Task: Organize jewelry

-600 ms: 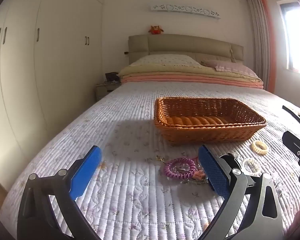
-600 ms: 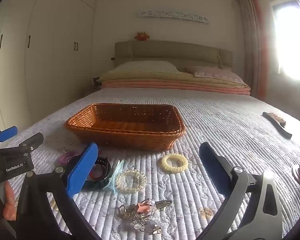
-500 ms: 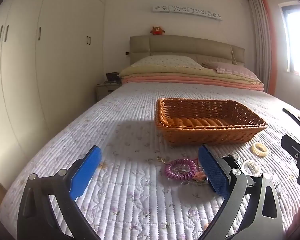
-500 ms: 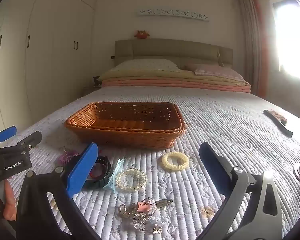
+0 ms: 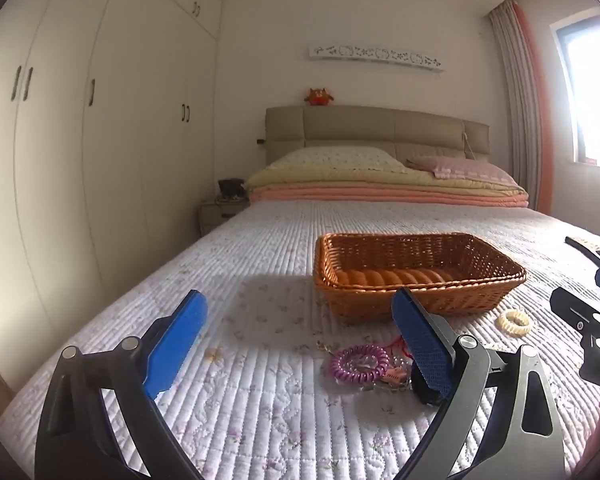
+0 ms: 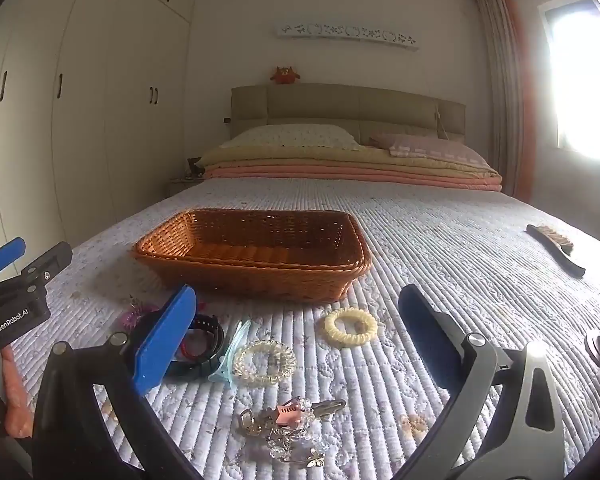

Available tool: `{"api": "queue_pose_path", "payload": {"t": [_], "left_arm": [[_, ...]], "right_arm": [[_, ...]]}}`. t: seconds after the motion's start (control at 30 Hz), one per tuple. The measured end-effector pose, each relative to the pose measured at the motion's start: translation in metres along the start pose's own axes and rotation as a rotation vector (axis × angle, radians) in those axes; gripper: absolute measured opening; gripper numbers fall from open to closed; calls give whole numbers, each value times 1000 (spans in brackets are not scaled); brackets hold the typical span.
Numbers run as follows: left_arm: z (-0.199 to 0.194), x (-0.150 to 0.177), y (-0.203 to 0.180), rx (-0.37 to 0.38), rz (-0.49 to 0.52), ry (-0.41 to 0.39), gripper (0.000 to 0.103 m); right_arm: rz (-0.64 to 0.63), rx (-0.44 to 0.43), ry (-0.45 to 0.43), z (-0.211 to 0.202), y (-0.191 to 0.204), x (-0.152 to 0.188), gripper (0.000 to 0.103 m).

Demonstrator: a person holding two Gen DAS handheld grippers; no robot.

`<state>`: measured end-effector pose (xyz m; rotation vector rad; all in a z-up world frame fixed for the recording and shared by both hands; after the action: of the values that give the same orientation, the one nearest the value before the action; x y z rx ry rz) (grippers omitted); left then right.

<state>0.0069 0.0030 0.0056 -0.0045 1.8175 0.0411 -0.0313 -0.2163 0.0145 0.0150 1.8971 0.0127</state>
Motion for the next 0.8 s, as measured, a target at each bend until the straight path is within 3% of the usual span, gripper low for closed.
{"api": "queue_pose_path", "payload": {"t": [0.8], "left_arm": [[-4,2,3,5,-7,-22,91]], "right_arm": [[-11,-3,15,1,1,1,97]]}}
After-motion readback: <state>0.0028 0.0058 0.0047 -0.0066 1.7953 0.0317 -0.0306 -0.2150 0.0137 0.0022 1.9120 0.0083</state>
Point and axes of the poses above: each gripper's, at about its wrist camera, not at the fingertips, and z roughly the way its jaws point, y to its left, x to its underside, the point moved 3 cm from there along z, roughly the way its jaws point
